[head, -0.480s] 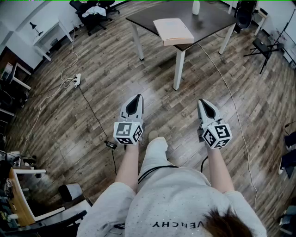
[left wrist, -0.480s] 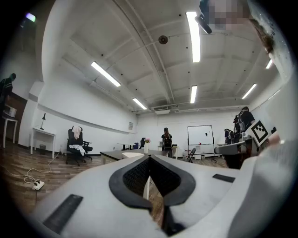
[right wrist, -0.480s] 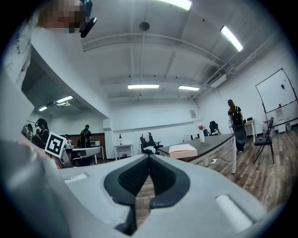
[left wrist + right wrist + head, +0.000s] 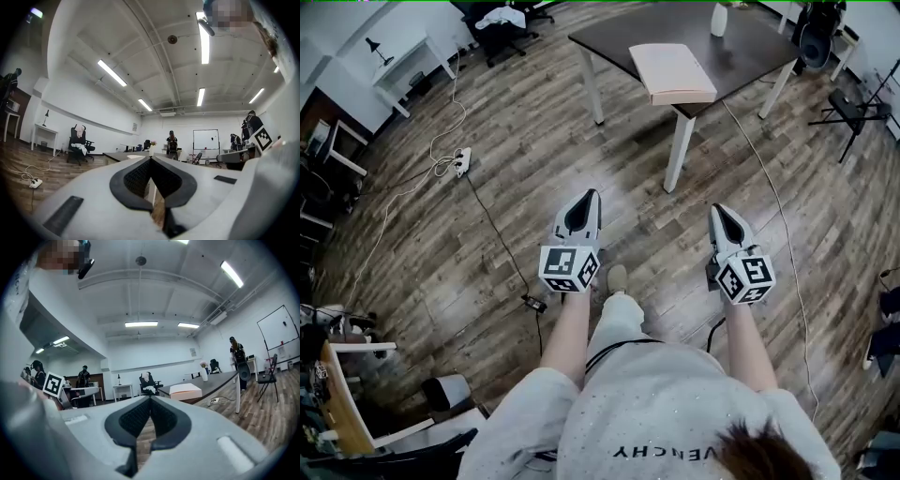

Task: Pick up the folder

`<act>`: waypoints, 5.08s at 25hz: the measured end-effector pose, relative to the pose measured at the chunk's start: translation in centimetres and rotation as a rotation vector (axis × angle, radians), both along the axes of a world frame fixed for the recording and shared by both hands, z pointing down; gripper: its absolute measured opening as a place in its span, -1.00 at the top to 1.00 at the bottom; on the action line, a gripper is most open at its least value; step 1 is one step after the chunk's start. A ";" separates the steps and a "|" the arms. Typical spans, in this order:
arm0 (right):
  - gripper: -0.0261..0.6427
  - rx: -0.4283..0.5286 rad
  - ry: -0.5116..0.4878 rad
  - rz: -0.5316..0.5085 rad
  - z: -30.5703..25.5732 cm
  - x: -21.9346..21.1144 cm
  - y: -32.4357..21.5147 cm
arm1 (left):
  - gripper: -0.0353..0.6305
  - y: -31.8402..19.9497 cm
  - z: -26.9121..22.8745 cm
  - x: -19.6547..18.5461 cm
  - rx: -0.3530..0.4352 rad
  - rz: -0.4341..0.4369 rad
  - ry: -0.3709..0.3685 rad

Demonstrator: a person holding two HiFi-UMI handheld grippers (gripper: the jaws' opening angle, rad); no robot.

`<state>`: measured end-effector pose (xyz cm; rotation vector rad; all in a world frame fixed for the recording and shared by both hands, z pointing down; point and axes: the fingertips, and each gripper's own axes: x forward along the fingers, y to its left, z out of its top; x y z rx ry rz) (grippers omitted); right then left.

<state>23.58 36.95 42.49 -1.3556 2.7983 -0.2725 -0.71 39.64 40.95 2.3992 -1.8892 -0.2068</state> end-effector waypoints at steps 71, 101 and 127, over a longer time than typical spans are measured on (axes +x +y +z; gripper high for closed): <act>0.06 -0.587 -0.746 0.105 14.7 -17.1 -48.8 | 0.90 -50.5 12.8 -7.3 -0.195 0.309 -0.037; -0.32 -0.681 -1.205 0.312 19.7 -16.3 -59.0 | 0.90 -56.2 16.8 -6.7 -0.281 0.307 -0.007; 0.13 -0.686 -1.169 0.374 18.4 -17.6 -60.9 | 0.90 -62.1 14.7 -9.0 -0.256 0.352 0.017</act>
